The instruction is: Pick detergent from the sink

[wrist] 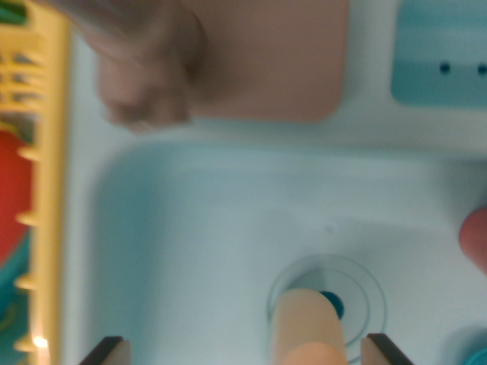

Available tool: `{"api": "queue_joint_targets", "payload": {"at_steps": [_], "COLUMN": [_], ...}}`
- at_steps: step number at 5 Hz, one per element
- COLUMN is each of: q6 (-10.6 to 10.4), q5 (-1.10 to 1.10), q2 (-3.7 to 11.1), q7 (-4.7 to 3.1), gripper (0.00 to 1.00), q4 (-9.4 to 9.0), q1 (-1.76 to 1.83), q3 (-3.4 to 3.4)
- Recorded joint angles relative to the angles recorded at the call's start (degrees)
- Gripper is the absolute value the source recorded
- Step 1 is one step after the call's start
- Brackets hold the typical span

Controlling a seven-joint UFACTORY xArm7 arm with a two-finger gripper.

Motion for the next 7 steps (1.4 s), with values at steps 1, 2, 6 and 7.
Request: {"api": "queue_joint_targets", "payload": {"at_steps": [1,2,6,7], "q6": [0.00,-2.05,-5.21,-5.21], "q5": [0.00,0.27,0.68,0.68], "q2": [0.00,0.47,1.18,1.18], "q7": [0.00,-0.87,-2.19,-2.19], "gripper": [0.00,0.00,0.00,0.00], "q4": [0.00,-2.06,-5.21,-5.21], "q1": [0.00,-0.36,-0.90,-0.90], "q3": [0.00,-0.43,-1.10,-1.10]}}
